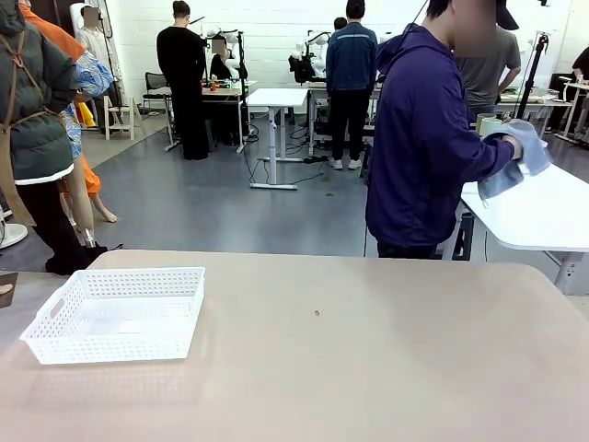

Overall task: Clean and organize the cups into the basket.
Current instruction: Pick up the Organizing basket and move it to the center of the table, then pick up the Reusable plastic cup from the right side of the table and place it inside the Organizing basket.

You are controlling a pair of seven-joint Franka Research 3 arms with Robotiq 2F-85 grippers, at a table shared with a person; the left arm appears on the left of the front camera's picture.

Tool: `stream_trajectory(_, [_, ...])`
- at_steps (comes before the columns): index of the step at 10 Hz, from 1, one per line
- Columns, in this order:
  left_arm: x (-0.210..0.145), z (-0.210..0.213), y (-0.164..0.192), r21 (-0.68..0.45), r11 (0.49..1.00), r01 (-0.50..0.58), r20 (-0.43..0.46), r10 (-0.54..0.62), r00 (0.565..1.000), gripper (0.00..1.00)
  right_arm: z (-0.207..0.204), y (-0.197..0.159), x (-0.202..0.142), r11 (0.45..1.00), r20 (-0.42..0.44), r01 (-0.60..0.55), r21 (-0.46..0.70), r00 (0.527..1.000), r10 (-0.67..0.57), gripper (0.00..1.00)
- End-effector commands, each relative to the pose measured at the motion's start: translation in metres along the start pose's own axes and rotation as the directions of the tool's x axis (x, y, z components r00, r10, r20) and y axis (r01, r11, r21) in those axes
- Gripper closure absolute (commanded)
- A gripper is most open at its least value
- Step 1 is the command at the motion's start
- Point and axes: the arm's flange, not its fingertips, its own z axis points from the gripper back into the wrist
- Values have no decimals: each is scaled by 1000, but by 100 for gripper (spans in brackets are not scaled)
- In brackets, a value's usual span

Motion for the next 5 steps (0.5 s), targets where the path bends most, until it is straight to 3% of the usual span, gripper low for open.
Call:
stream_trajectory(1, [0,1,1,-25,1000,1,3,-1,1000,0,-1,-1,1,1000,-7,-6,9,1000,6,0])
stream_trajectory(5, [0,1,1,-25,1000,1,3,-1,1000,0,-1,-1,1,1000,-7,-6,9,1000,6,0])
